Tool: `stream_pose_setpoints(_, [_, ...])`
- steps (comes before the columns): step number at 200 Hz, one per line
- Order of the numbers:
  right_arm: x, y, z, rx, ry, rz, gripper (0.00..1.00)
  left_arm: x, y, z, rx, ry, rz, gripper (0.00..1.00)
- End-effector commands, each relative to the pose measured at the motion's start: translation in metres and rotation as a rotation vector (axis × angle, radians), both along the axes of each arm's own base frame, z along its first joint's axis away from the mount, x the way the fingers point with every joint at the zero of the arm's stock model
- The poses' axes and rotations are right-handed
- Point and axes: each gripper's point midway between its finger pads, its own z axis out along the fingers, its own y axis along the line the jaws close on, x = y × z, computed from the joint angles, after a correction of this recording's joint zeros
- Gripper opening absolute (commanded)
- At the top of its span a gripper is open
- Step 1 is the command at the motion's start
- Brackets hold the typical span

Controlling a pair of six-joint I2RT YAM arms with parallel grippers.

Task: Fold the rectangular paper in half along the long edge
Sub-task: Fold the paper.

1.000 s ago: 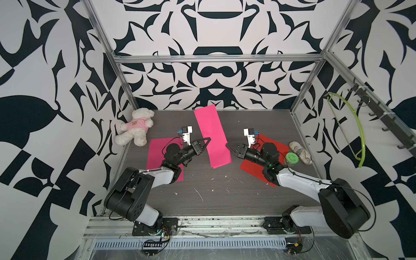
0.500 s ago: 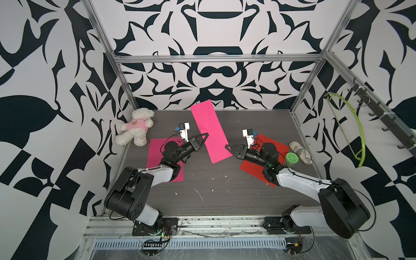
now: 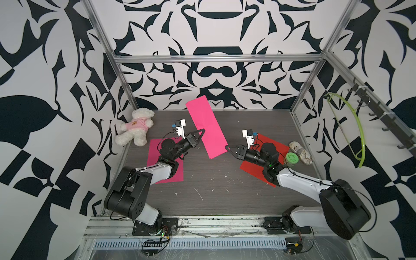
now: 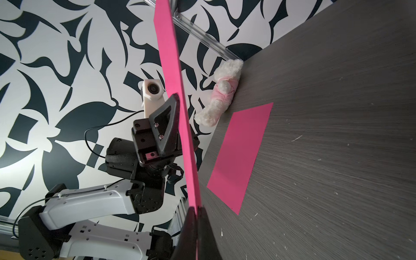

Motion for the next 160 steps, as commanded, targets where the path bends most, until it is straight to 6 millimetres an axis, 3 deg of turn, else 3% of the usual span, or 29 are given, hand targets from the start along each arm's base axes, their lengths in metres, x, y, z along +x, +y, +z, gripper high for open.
stream_pose_setpoints(1, [-0.004,0.000,0.021,0.028,-0.068,0.006,0.26,0.005,0.004,0.013,-0.015,-0.045,0.013,0.00])
stream_pose_setpoints(7, [-0.003,-0.001,0.020,0.027,-0.069,0.000,0.31,0.005,0.004,0.013,-0.015,-0.043,0.013,0.00])
stream_pose_setpoints(13, [-0.004,-0.001,0.020,0.026,-0.068,0.000,0.29,0.005,0.004,0.014,-0.016,-0.045,0.014,0.00])
stream_pose_setpoints(21, [-0.004,0.000,0.020,0.025,-0.071,0.004,0.01,0.006,0.004,0.014,-0.015,-0.045,0.013,0.00])
stream_pose_setpoints(42, [-0.003,0.000,0.019,0.018,-0.078,0.000,0.00,0.006,0.004,0.012,-0.011,-0.040,0.008,0.00])
stream_pose_setpoints(55, [0.000,-0.004,0.016,-0.003,-0.083,-0.030,0.28,0.006,0.002,0.008,0.001,-0.029,-0.008,0.00])
stream_pose_setpoints(67, [0.002,-0.007,0.010,-0.044,-0.084,-0.057,0.46,0.005,-0.003,0.004,0.026,-0.017,-0.042,0.00])
stream_pose_setpoints(103, [0.009,-0.025,-0.005,-0.242,-0.112,-0.154,0.80,0.007,-0.017,-0.032,0.184,0.122,-0.128,0.00])
stream_pose_setpoints(129, [0.011,-0.037,-0.011,-0.363,-0.138,-0.193,0.86,0.005,-0.026,-0.078,0.380,0.314,-0.238,0.00])
stream_pose_setpoints(160, [0.012,-0.039,-0.016,-0.413,-0.144,-0.191,0.86,-0.009,-0.036,-0.104,0.437,0.417,-0.402,0.00])
